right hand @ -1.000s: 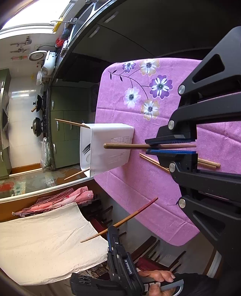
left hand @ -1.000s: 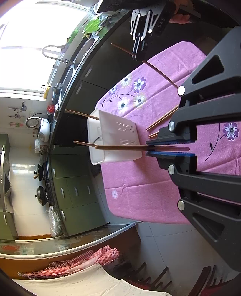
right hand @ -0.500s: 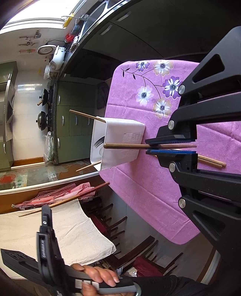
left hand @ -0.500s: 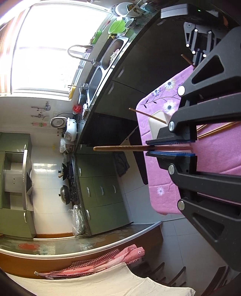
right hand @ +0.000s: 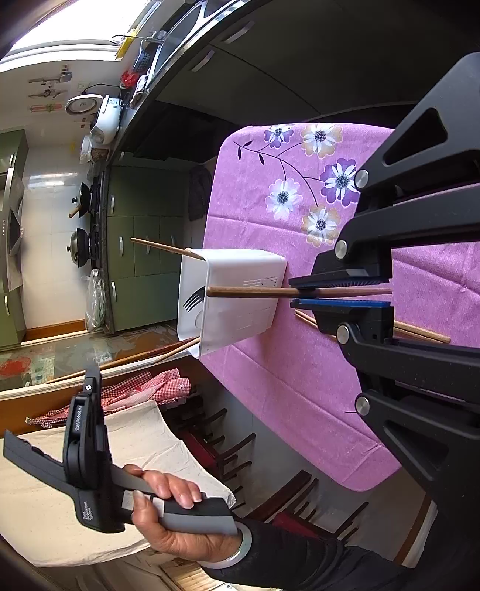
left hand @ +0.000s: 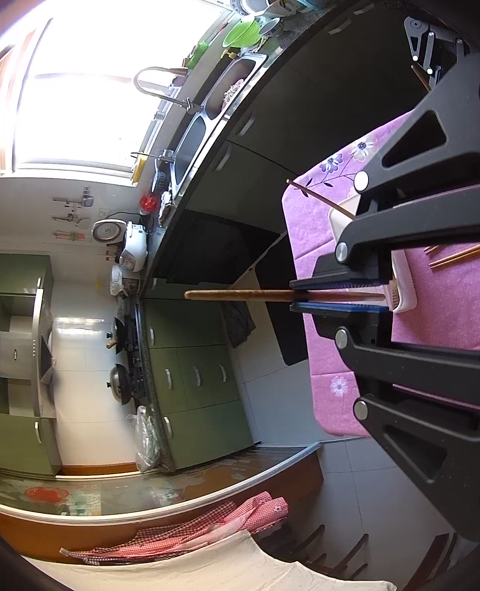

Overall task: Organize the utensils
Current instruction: 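Carry both upright chopsticks over the white caddy with both grippers, then open both grippers to drop the chopsticks into the caddy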

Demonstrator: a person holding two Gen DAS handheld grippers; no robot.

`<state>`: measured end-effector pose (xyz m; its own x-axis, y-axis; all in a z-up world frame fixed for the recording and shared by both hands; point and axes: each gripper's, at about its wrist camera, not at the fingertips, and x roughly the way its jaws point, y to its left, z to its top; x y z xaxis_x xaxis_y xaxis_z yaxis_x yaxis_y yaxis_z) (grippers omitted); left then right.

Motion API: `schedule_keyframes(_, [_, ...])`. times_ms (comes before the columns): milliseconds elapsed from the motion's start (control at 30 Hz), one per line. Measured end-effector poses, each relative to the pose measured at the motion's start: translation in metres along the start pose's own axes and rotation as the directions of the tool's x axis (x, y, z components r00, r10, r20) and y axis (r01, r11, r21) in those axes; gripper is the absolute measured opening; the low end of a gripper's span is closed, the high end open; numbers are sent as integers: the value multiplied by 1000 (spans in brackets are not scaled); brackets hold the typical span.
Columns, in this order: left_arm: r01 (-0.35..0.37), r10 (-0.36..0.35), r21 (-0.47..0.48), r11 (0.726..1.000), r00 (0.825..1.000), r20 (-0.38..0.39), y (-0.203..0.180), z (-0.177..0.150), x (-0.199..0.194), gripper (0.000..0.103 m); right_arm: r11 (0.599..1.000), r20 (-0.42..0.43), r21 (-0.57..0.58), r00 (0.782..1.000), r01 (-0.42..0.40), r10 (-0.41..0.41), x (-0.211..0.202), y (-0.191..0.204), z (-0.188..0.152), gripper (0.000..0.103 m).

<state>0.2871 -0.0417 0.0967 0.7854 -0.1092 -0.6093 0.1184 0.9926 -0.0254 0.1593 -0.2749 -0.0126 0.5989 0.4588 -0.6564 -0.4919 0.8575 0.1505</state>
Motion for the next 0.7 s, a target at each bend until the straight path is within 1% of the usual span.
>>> schedule_keyframes(167, [8,-9,-3,1000,998,-62,5,-19,24,7,1000,12,6,1000,-3,3,-1,-1,7,6])
schedule_keyframes(300, [14,-13,8,1000,998,-67,7,-32,20,7,1000,37,15,999,0,0,-3,-2,22,6])
schedule_keyframes(333, [15,-14,12,1000,998,-60,7,-35,14,9,1000,46,17,999,-4,3,-3,-2,28,6])
schedule_keyframes(467, [29,-29,3,1000,1000,-10,10,-44,-19,23,1000,116,31,993,-4,0,-13,-2,60,6])
schedule_keyframes(500, [26,-26,3,1000,1000,14,11,-47,-31,24,999,141,33,990,-6,1,-17,-2,70,6])
schedule_keyframes(533, [20,-21,8,1000,999,34,12,-50,-41,25,999,168,36,986,-10,4,-22,-2,82,6])
schedule_keyframes(600, [15,-16,18,1000,998,68,12,-59,-63,31,999,227,48,974,-21,9,-31,-3,103,6])
schedule_keyframes(633, [18,-19,19,1000,997,77,11,-64,-72,37,998,259,51,966,-25,11,-35,-3,114,6])
schedule_keyframes(667, [25,-27,22,999,996,82,11,-70,-80,40,998,285,56,958,-24,7,-36,-3,125,6])
schedule_keyframes(700, [35,-37,26,999,996,84,10,-76,-87,40,998,305,65,952,-23,2,-36,-4,135,6])
